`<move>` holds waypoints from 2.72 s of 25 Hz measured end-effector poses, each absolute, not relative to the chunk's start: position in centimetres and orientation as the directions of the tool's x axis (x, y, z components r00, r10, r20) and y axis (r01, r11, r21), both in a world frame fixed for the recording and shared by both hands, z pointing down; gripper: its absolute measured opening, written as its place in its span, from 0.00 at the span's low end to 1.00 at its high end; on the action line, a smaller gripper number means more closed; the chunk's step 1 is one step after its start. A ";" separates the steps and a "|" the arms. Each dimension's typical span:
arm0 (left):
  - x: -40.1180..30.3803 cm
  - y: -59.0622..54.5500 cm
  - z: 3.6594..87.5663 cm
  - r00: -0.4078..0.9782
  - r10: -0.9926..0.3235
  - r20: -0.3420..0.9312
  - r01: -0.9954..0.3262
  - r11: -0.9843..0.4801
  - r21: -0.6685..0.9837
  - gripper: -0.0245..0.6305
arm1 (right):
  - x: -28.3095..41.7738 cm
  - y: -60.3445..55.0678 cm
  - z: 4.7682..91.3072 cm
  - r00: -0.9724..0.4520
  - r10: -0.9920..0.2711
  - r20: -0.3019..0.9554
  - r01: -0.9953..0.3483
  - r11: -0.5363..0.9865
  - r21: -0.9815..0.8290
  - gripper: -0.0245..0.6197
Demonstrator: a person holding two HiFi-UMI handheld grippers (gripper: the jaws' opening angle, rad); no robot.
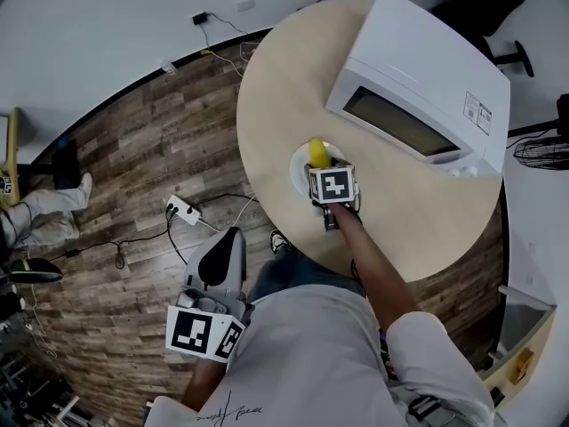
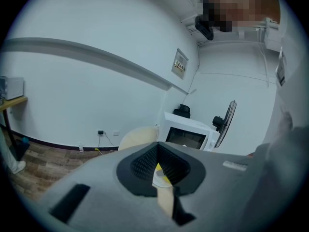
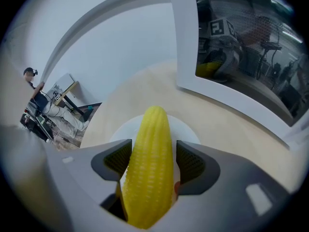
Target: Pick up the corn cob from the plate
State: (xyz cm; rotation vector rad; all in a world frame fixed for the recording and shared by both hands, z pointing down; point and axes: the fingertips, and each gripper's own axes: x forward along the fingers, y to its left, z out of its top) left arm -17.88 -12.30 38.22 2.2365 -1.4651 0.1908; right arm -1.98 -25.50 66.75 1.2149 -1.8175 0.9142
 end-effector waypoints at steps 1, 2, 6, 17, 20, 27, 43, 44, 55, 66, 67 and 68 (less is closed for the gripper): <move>-18.0 -12.4 38.2 0.422 -0.834 0.354 -0.897 -0.327 0.298 0.02 | -2.0 -25.5 66.8 -0.261 -0.404 0.877 -0.945 0.293 -0.146 0.50; -18.1 -12.4 38.2 0.420 -0.837 0.351 -0.897 -0.324 0.300 0.02 | -2.0 -25.5 66.8 -0.256 -0.402 0.879 -0.946 0.293 -0.142 0.50; -18.7 -12.7 37.7 0.405 -0.853 0.330 -0.901 -0.311 0.303 0.02 | -1.7 -25.8 66.7 -0.246 -0.405 0.881 -0.950 0.283 -0.135 0.46; -20.1 -12.5 37.4 0.379 -0.872 0.309 -0.908 -0.287 0.306 0.02 | -1.6 -25.7 66.7 -0.263 -0.388 0.883 -0.944 0.291 -0.153 0.46; -20.5 -12.3 37.2 0.373 -0.876 0.306 -0.909 -0.279 0.311 0.02 | -1.8 -25.5 66.6 -0.265 -0.385 0.884 -0.945 0.288 -0.158 0.45; -21.1 -12.9 36.8 0.365 -0.886 0.287 -0.909 -0.272 0.314 0.02 | -2.1 -24.9 66.2 -0.288 -0.372 0.882 -0.936 0.305 -0.176 0.45; -21.3 -12.6 36.2 0.376 -0.888 0.265 -0.905 -0.290 0.313 0.02 | -1.4 -24.7 64.2 -0.290 -0.418 0.861 -0.940 0.295 -0.174 0.45; -21.4 -12.5 36.1 0.376 -0.888 0.263 -0.905 -0.290 0.312 0.02 | -1.4 -24.6 64.1 -0.291 -0.420 0.860 -0.940 0.294 -0.175 0.45; -21.5 -12.2 35.6 0.377 -0.892 0.250 -0.905 -0.296 0.306 0.02 | -1.4 -24.2 62.8 -0.299 -0.443 0.845 -0.939 0.293 -0.179 0.45; -20.5 -11.8 34.8 0.400 -0.887 0.229 -0.895 -0.326 0.304 0.02 | -1.0 -23.8 61.3 -0.312 -0.472 0.824 -0.939 0.287 -0.191 0.45; -20.5 -11.7 34.7 0.400 -0.888 0.228 -0.895 -0.325 0.306 0.02 | -0.9 -23.8 61.1 -0.313 -0.475 0.822 -0.939 0.286 -0.192 0.45; -20.5 -11.7 34.7 0.400 -0.888 0.227 -0.895 -0.324 0.307 0.02 | -0.9 -23.7 60.9 -0.314 -0.479 0.820 -0.939 0.286 -0.193 0.45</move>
